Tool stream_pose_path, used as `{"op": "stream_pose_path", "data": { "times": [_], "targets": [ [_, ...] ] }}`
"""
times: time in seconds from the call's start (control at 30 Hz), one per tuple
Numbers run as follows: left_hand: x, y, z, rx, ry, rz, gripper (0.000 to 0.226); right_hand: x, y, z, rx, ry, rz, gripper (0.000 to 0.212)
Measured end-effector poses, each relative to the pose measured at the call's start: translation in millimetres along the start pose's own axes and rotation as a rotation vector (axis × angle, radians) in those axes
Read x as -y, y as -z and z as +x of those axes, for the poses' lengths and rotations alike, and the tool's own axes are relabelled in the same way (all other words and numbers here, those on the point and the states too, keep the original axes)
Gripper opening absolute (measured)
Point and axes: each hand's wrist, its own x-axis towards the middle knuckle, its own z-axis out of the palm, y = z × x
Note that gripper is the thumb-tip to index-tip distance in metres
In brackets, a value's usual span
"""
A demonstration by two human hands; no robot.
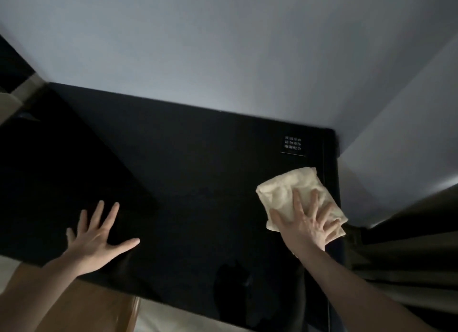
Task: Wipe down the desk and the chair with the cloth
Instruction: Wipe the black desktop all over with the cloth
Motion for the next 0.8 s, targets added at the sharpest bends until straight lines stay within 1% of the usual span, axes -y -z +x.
{"op": "stream_pose_path", "data": {
  "times": [0.17,0.33,0.47,0.53,0.6,0.67,0.73,0.8],
  "targets": [
    [0.0,-1.8,2.3,0.057,-0.031,-0.04,0.138,54.7,-17.9,-15.8,0.032,-0.12,-0.002,0.095],
    [5.2,5.2,3.3,0.109,-0.086,-0.011,0.141,109.8,-37.0,-39.3,0.036,-0.145,0.016,0.092],
    [10.6,13.0,4.8,0.179,-0.136,0.035,0.148,99.0,-37.3,-42.5,0.022,-0.037,0.002,0.097],
    [11.6,17.8,5.4,0.212,-0.143,0.053,0.152,89.4,-30.3,-41.5,0.023,-0.013,0.016,0.1],
    [11.2,20.9,6.3,0.235,-0.145,0.064,0.153,90.6,-27.3,-40.3,0.022,-0.035,0.022,0.103],
    [12.0,19.8,7.6,0.233,-0.148,0.076,0.153,101.8,-30.2,-40.9,-0.007,-0.098,0.019,0.104],
    [13.3,15.3,10.5,0.218,-0.155,0.091,0.151,115.3,-35.7,-39.9,-0.044,-0.155,0.019,0.101],
    [13.2,13.6,12.7,0.207,-0.157,0.104,0.15,122.9,-40.5,-39.4,-0.059,-0.165,0.006,0.098]
  ]
}}
